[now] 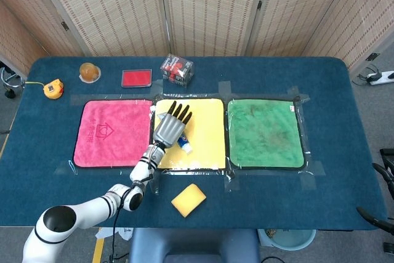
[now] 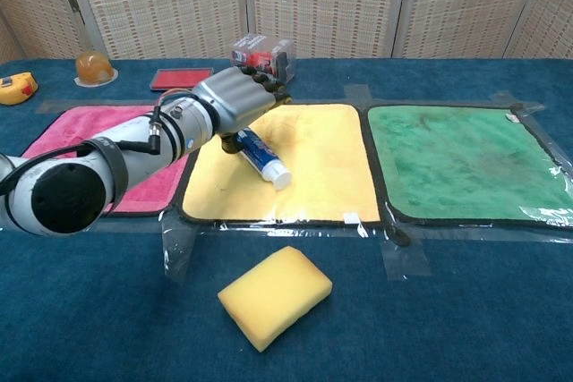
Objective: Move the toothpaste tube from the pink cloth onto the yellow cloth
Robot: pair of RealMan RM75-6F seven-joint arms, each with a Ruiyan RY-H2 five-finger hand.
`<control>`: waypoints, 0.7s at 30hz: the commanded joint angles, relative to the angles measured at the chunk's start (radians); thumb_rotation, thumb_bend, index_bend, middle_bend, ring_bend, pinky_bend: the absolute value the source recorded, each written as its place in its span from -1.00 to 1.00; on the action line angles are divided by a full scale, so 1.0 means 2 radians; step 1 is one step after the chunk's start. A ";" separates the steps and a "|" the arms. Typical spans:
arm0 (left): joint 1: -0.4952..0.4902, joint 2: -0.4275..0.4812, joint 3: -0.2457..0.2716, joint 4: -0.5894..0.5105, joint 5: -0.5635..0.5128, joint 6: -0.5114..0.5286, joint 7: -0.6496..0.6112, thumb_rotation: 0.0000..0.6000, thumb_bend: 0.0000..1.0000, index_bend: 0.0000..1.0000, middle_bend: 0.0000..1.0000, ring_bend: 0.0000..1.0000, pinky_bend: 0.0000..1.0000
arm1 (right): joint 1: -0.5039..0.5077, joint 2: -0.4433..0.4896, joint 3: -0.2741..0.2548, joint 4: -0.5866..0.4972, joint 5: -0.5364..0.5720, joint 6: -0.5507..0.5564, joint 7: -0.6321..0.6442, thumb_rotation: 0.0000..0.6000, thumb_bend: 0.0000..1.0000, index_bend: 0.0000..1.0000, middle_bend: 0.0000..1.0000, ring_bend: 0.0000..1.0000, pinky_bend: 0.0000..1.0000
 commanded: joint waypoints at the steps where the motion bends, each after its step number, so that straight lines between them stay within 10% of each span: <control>1: -0.004 -0.003 -0.003 -0.001 -0.003 0.000 0.003 1.00 -0.26 -1.00 -0.95 -1.00 -0.99 | -0.001 0.000 0.000 0.001 0.001 0.000 0.001 1.00 -0.70 -0.80 -0.88 -0.85 -1.00; 21: -0.032 -0.004 -0.023 -0.049 -0.004 0.025 0.014 1.00 -0.26 -1.00 -0.95 -1.00 -0.99 | -0.006 -0.003 0.001 0.009 0.002 0.007 0.010 1.00 -0.70 -0.80 -0.88 -0.85 -1.00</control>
